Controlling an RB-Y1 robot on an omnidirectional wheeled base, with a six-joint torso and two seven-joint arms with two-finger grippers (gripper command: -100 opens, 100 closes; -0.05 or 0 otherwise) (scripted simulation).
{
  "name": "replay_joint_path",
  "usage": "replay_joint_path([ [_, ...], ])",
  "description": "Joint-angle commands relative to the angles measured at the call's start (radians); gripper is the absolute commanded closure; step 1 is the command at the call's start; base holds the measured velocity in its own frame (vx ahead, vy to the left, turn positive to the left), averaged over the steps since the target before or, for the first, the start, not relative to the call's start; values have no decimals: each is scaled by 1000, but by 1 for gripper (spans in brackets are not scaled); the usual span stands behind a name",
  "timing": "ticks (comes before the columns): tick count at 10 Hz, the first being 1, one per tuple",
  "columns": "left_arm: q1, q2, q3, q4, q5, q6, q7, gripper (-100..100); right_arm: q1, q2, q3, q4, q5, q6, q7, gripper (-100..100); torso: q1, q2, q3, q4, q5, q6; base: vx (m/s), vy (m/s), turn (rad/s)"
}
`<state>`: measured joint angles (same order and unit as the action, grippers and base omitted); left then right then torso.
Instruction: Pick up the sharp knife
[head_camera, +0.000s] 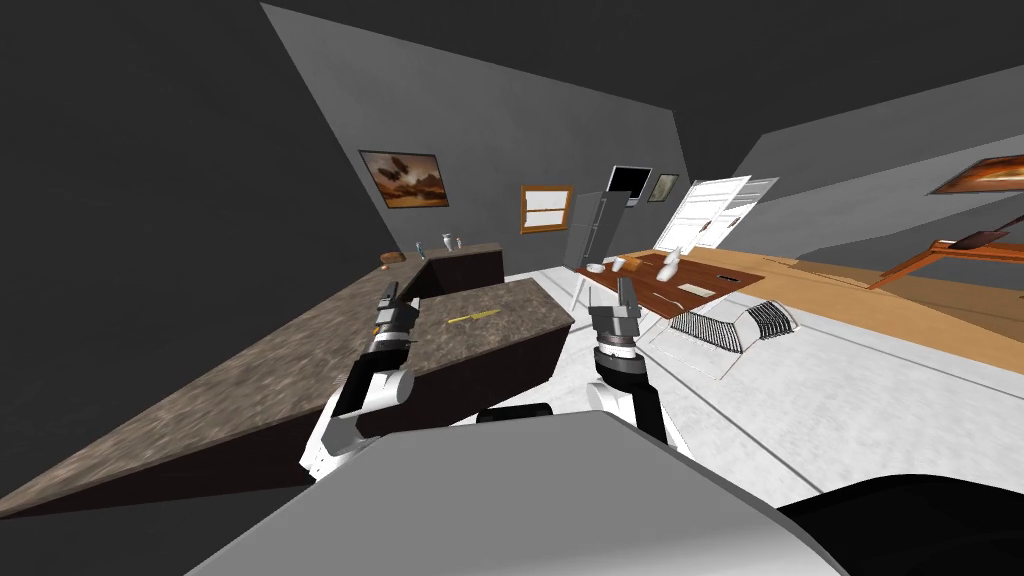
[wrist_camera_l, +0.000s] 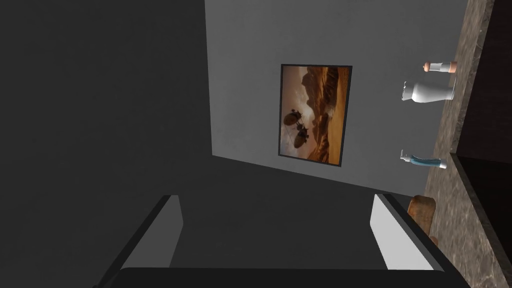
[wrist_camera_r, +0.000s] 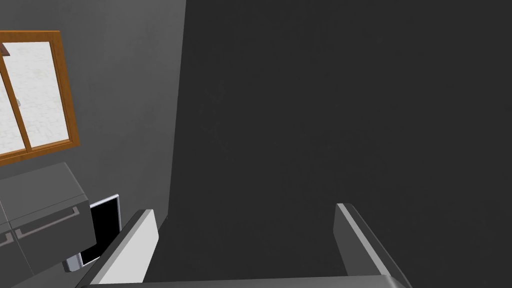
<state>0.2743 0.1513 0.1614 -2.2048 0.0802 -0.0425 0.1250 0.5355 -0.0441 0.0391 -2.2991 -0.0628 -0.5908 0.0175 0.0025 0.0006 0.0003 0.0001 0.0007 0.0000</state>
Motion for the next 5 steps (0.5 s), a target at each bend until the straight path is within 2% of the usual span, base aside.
replay_joint_path([
  [1,-15,4,8,13,7,31,6,-100,0,0,0,0,0,0,0,0,0,0,0,0,0,0,-10,32,-27],
  [2,-36,4,19,29,18,73,13,-100,0,0,0,0,0,0,0,0,0,0,0,0,0,0,-17,39,-47],
  [3,-36,4,19,29,18,81,13,-100,0,0,0,0,0,0,0,0,0,0,0,0,0,0,-15,34,-33],
  [4,-58,4,30,46,27,117,20,-100,0,0,0,0,0,0,0,0,0,0,0,0,0,0,-14,31,-61],
  [5,-58,4,30,46,27,131,20,-100,0,0,0,0,0,0,0,0,0,0,0,0,0,0,-8,26,-25],
])
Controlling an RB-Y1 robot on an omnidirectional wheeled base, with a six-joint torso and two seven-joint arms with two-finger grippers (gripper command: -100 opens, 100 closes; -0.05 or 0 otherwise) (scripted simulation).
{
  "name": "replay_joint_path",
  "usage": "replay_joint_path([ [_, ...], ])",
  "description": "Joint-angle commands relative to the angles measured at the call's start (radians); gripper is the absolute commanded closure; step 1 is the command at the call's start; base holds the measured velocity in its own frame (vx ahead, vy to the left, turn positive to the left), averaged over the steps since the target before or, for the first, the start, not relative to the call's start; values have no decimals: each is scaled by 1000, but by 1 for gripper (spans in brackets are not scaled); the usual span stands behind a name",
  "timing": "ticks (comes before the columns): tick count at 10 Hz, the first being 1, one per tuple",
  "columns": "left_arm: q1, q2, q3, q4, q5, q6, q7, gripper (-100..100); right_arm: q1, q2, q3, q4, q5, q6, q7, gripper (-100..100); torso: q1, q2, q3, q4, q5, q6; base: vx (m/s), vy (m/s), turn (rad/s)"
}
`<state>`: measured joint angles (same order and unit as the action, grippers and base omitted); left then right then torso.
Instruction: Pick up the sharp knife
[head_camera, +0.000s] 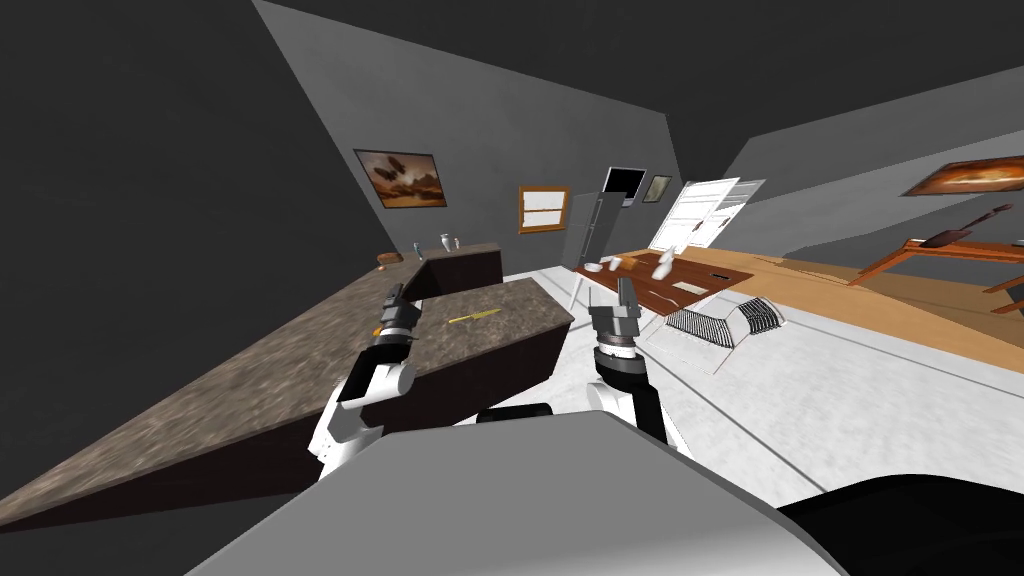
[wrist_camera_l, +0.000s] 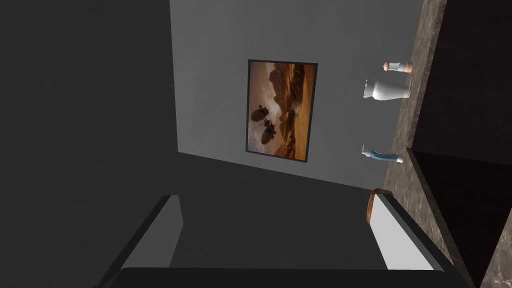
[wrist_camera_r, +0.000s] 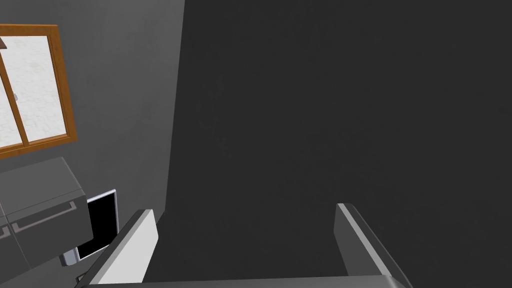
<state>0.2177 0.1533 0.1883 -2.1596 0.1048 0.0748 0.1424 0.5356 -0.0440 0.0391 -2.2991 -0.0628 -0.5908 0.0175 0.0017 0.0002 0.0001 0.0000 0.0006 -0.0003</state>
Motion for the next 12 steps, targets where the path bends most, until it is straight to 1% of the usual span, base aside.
replay_joint_path([
  [1,-23,1,14,18,11,50,9,-100,0,0,0,0,0,0,0,0,0,0,0,0,0,0,-10,27,-42],
  [2,-23,1,14,18,11,65,9,-100,0,0,0,0,0,0,0,0,0,0,0,0,0,0,-10,23,-32],
  [3,-44,-1,25,35,17,104,15,-100,0,0,0,0,0,0,0,0,0,0,0,0,0,0,-7,20,-67],
  [4,-44,-1,25,35,17,115,15,-100,0,0,0,0,0,0,0,0,0,0,0,0,0,0,-4,17,-31],
  [5,-65,-4,36,53,22,155,20,-100,0,0,0,0,0,0,0,0,-1,0,0,0,0,0,-5,14,-58],
  [6,-65,-4,36,53,22,166,20,-100,0,0,0,0,0,0,0,0,-1,0,0,0,0,0,-5,10,-39],
  [7,-85,-6,47,71,25,206,25,-100,0,0,0,0,0,0,0,0,-1,0,0,0,0,0,-4,8,-65],
  [8,-85,-6,47,71,25,216,25,-100,0,0,0,0,0,0,0,0,-1,-1,0,0,0,0,-2,6,-38],
  [9,-104,-8,58,90,26,252,28,-100,0,0,0,0,0,0,0,0,-1,-1,0,0,0,0,0,0,-77],
  [10,-104,-8,58,90,26,266,28,-100,0,0,0,0,0,0,0,0,-2,-1,0,0,0,0,1,0,-37],
  [11,-122,-9,69,108,25,308,31,-100,0,0,0,0,0,0,0,0,-2,-1,0,0,0,0,2,-6,-67],
  [12,-122,-9,69,108,25,315,31,-100,0,0,0,0,0,0,0,0,-2,-1,-1,0,-1,0,3,-6,-40],
])
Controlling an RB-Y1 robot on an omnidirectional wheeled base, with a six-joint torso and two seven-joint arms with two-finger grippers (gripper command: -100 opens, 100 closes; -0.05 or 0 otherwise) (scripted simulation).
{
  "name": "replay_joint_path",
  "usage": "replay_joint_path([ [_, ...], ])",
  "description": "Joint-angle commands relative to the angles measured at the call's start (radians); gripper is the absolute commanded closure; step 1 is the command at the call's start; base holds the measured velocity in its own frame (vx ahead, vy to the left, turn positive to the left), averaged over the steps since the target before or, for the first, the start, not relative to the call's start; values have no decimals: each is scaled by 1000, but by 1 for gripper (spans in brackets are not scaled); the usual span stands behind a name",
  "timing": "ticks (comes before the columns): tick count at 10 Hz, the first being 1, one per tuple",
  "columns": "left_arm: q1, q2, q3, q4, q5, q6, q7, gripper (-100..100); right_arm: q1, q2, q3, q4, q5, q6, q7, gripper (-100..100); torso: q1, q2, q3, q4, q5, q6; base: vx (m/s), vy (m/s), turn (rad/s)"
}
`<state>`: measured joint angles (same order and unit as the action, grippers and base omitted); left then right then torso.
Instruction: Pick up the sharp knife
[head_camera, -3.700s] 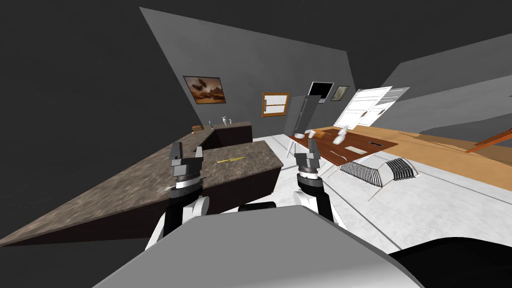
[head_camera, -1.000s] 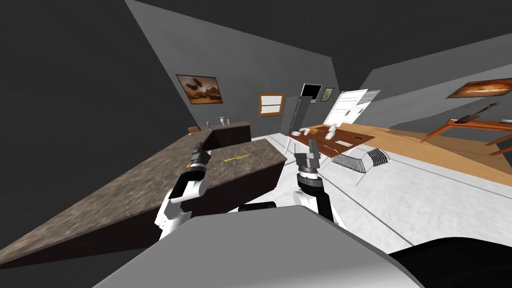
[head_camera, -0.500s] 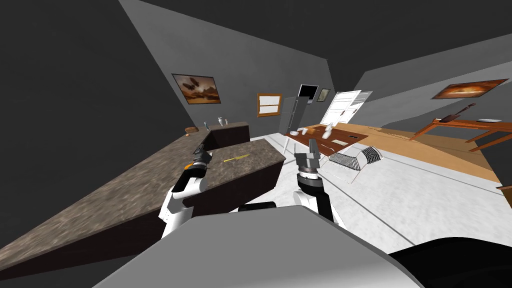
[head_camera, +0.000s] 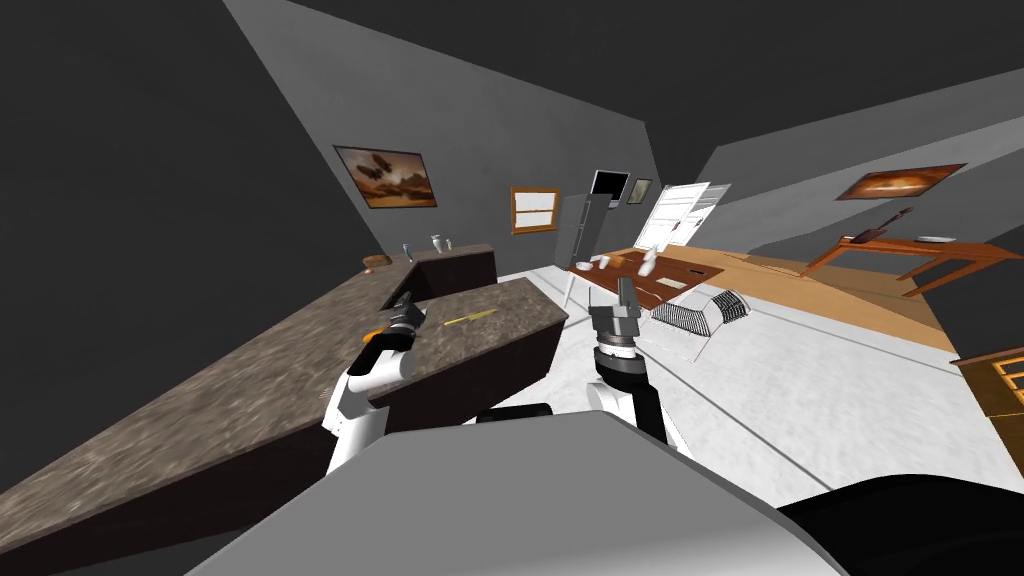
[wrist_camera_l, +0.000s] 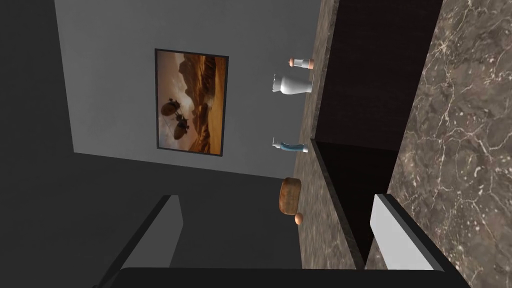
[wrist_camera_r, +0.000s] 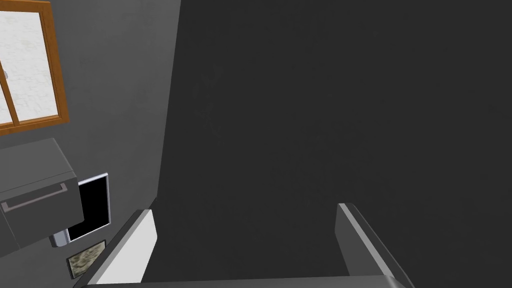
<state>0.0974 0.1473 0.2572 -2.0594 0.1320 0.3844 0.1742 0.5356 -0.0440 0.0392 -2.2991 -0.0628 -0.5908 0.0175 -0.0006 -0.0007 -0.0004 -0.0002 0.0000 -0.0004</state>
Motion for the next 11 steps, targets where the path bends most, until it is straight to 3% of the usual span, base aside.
replay_joint_path([
  [1,-20,-4,10,25,-4,50,2,-100,0,0,0,0,0,0,0,0,0,0,0,0,0,0,5,-14,-70],
  [11,-110,6,66,128,-47,293,3,-100,0,0,0,0,0,0,0,0,-2,-1,-1,0,0,0,16,-28,-73],
])
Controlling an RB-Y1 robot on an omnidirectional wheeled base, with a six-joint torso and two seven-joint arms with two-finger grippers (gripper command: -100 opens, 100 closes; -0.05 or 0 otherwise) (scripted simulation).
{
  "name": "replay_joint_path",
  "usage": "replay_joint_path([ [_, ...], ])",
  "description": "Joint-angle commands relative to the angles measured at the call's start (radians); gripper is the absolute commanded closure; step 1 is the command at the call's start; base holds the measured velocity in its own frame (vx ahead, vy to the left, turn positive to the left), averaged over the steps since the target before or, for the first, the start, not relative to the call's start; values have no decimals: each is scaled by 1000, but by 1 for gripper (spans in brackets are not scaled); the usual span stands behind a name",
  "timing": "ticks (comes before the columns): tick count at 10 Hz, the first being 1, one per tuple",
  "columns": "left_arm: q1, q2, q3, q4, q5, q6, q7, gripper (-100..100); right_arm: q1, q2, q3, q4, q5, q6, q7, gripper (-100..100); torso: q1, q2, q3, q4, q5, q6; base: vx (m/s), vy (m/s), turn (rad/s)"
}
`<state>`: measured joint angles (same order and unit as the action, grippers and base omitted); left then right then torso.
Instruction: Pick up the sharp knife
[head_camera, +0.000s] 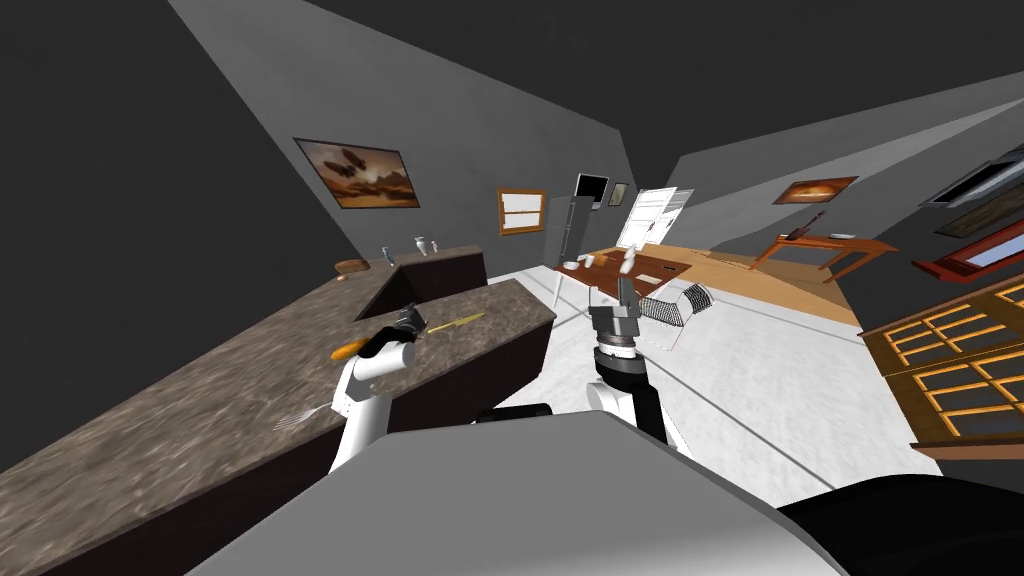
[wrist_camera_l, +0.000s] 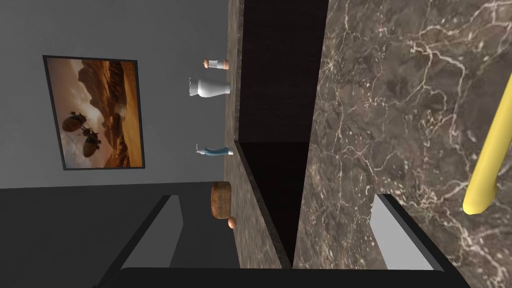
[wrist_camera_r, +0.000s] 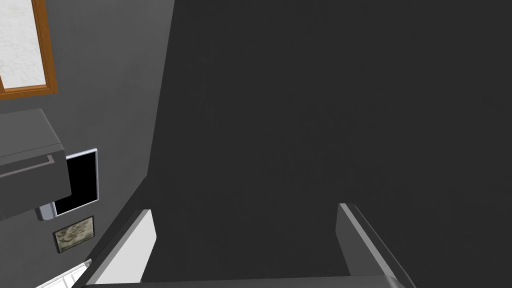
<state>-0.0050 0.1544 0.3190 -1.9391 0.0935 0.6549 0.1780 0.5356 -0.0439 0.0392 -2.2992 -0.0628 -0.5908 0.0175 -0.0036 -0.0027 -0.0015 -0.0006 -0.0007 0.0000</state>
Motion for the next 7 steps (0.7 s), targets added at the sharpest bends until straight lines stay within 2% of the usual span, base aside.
replay_joint_path([
  [1,-8,-1,4,8,-8,35,-1,-100,0,0,0,0,0,0,0,0,0,0,0,0,0,0,26,-43,-34],
  [7,-51,3,37,89,-62,189,-11,-100,0,0,0,0,0,0,0,0,-1,0,0,0,0,0,30,-57,-82],
])
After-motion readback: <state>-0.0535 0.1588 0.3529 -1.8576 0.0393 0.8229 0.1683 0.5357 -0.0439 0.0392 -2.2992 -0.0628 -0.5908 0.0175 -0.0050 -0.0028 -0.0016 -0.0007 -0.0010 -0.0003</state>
